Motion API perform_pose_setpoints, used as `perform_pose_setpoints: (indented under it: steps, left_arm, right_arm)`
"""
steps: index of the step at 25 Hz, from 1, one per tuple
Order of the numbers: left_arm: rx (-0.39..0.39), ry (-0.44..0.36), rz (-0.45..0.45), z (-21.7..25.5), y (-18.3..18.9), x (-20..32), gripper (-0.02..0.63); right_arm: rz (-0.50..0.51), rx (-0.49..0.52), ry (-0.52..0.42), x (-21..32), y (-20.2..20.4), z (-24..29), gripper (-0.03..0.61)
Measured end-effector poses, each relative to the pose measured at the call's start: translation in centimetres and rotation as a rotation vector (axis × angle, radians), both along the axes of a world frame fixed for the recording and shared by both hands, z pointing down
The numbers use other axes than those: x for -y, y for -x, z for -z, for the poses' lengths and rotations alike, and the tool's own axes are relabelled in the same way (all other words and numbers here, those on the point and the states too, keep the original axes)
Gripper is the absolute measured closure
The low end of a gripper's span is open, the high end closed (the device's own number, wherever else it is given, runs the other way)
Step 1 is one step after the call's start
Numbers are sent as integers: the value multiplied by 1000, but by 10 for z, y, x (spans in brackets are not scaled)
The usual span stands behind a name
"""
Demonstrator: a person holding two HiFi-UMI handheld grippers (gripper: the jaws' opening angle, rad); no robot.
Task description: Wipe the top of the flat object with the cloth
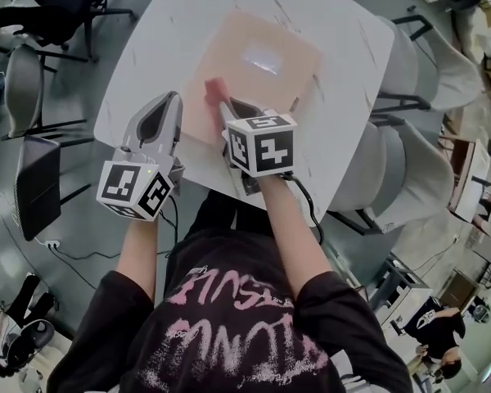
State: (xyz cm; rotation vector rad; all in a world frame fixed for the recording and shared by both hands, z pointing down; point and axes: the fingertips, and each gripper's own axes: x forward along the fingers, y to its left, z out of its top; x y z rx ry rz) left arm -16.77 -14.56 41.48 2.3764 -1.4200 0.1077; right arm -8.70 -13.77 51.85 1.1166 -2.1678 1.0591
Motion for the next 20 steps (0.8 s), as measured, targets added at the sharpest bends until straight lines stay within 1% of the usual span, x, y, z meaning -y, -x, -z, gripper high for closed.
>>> perform_pose_setpoints:
  steps: [5, 13, 20]
  left_arm:
    - [4, 1, 1, 1, 0, -2, 614]
    - [10, 8, -17, -3, -10, -6, 614]
    - [23, 3, -49, -1, -31, -6, 614]
  right_arm:
    - [-18, -32, 3, -4, -20, -3, 526]
    - [-62, -54, 14, -10, -47, -9, 526]
    - [-103, -75, 18, -15, -77, -12, 526]
